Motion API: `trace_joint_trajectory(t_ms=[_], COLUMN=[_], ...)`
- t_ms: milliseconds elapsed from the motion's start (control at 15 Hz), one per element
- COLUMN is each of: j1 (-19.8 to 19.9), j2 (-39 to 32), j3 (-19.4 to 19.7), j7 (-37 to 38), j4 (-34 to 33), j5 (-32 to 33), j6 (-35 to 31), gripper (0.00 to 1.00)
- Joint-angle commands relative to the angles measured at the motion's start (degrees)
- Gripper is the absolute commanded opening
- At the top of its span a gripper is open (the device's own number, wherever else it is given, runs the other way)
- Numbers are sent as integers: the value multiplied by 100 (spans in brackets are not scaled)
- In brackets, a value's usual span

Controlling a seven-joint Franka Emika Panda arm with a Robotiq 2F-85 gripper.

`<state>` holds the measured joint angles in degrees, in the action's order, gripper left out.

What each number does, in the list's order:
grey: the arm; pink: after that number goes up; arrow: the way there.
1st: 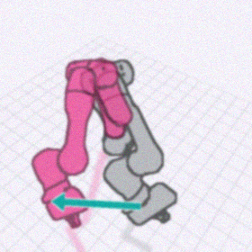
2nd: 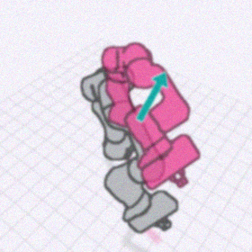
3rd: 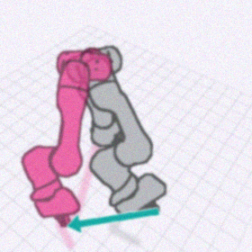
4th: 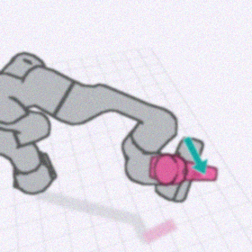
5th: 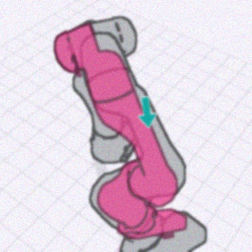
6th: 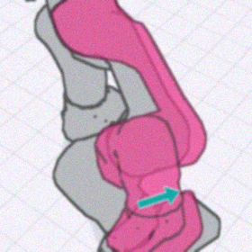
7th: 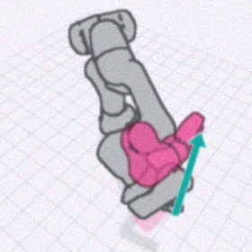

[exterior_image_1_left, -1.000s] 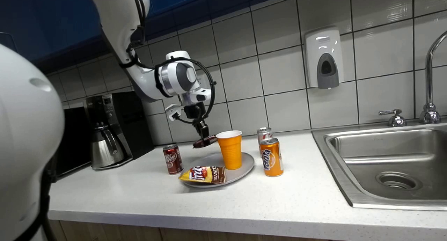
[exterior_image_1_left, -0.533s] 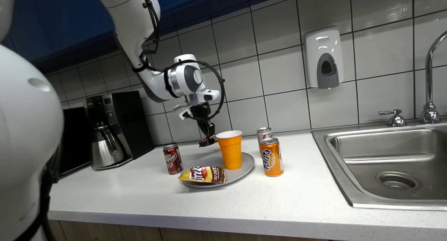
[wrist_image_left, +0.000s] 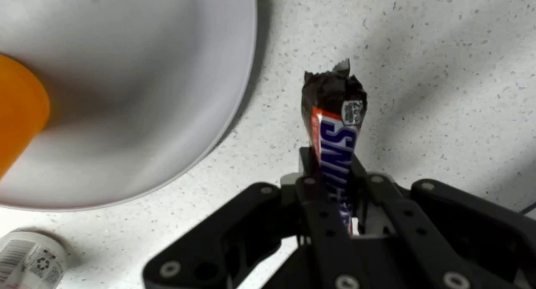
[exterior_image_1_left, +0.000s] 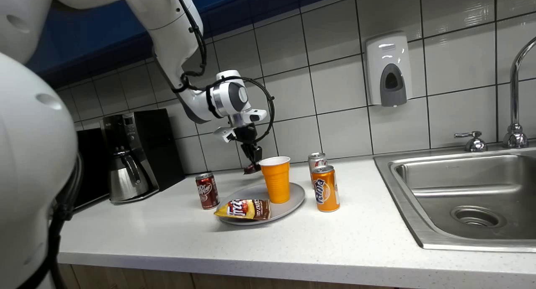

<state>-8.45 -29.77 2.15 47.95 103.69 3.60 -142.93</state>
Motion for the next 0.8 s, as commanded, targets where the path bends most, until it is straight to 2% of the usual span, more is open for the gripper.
trace_joint_trajectory(t_ms=[0,600,667,733], j1=[-98,-97,-99,-101], j2=[-443,-1018,-1043,-1057], j3=[85,84,87,88], j7=[-82,-113,-112,-110], j4=[-722,-1402,-1436,-1465], j5=[-76,-128,-126,-125], j6=[465,859,893,922], gripper=[4,4,43,44])
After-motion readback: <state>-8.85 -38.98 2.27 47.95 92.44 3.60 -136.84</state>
